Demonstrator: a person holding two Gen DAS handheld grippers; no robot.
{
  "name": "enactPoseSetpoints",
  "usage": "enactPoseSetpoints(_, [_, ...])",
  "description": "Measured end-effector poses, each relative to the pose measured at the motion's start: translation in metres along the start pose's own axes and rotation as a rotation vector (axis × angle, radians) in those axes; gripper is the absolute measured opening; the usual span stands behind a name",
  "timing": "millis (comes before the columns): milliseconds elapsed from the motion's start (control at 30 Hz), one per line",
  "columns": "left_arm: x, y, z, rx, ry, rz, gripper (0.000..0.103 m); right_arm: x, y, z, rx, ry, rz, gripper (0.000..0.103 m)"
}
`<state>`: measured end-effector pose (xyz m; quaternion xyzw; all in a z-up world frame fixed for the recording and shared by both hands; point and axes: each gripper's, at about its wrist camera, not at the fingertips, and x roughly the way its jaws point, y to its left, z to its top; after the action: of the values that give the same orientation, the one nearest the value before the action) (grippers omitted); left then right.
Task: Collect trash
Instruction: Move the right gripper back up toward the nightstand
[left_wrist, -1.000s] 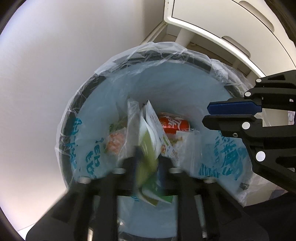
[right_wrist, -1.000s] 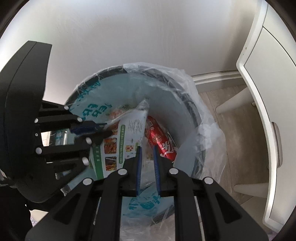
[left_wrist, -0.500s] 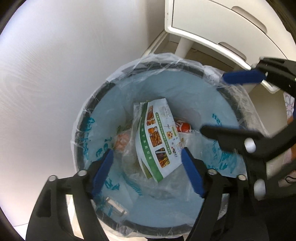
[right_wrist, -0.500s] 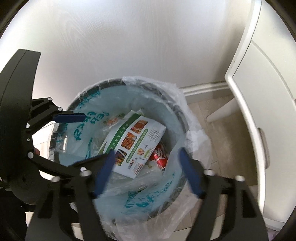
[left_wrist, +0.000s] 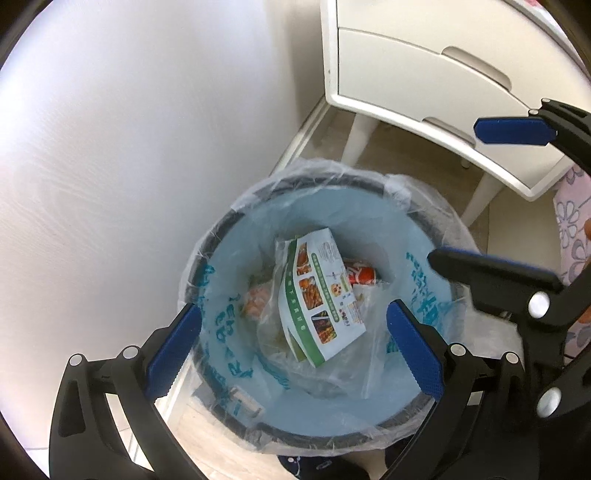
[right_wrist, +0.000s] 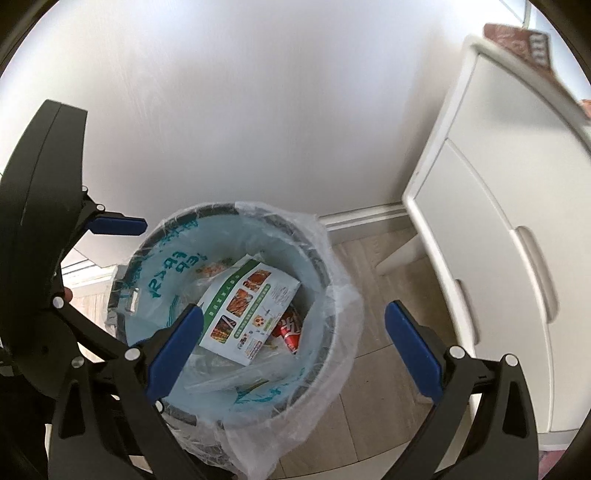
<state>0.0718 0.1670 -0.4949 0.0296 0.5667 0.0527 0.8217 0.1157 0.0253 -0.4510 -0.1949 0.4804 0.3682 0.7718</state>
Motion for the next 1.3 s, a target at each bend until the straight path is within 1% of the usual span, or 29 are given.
enactPoseSetpoints(167, [-0.019, 0.001, 0.003, -0.028, -0.025, 0.016, 0.097, -0.032, -0.009, 0.004, 0.025, -0.069, -0.039, 0.096])
enactPoseSetpoints(367, [-0.052, 0.008, 0.011, -0.072, -0.085, 0.051, 0.097, -0.069, -0.017, 0.009, 0.052, -0.136, -0.066, 0.096])
enactPoseSetpoints(533, [-0.081, 0.009, 0.024, -0.090, -0.167, 0.086, 0.097, -0.100, -0.021, 0.016, 0.063, -0.206, -0.099, 0.096])
enactPoseSetpoints(667, [-0.103, 0.004, 0.037, -0.084, -0.232, 0.102, 0.097, -0.129, -0.032, 0.022, 0.124, -0.270, -0.131, 0.096])
enactPoseSetpoints(733, [-0.119, 0.001, 0.045, -0.083, -0.282, 0.092, 0.097, -0.144, -0.039, 0.023, 0.154, -0.309, -0.151, 0.096])
enactPoseSetpoints(867, [-0.141, -0.009, 0.061, -0.057, -0.337, 0.058, 0.097, -0.169, -0.050, 0.024, 0.194, -0.368, -0.196, 0.096])
enactPoseSetpoints(1067, [-0.169, -0.038, 0.084, 0.013, -0.392, 0.010, 0.097, -0.203, -0.072, 0.024, 0.289, -0.410, -0.254, 0.096])
enactPoseSetpoints(1133, [-0.179, -0.050, 0.091, 0.037, -0.412, -0.006, 0.097, -0.211, -0.079, 0.022, 0.310, -0.423, -0.260, 0.096])
enactPoseSetpoints(1300, [-0.192, -0.075, 0.106, 0.087, -0.440, -0.026, 0.097, -0.232, -0.095, 0.015, 0.353, -0.435, -0.310, 0.096])
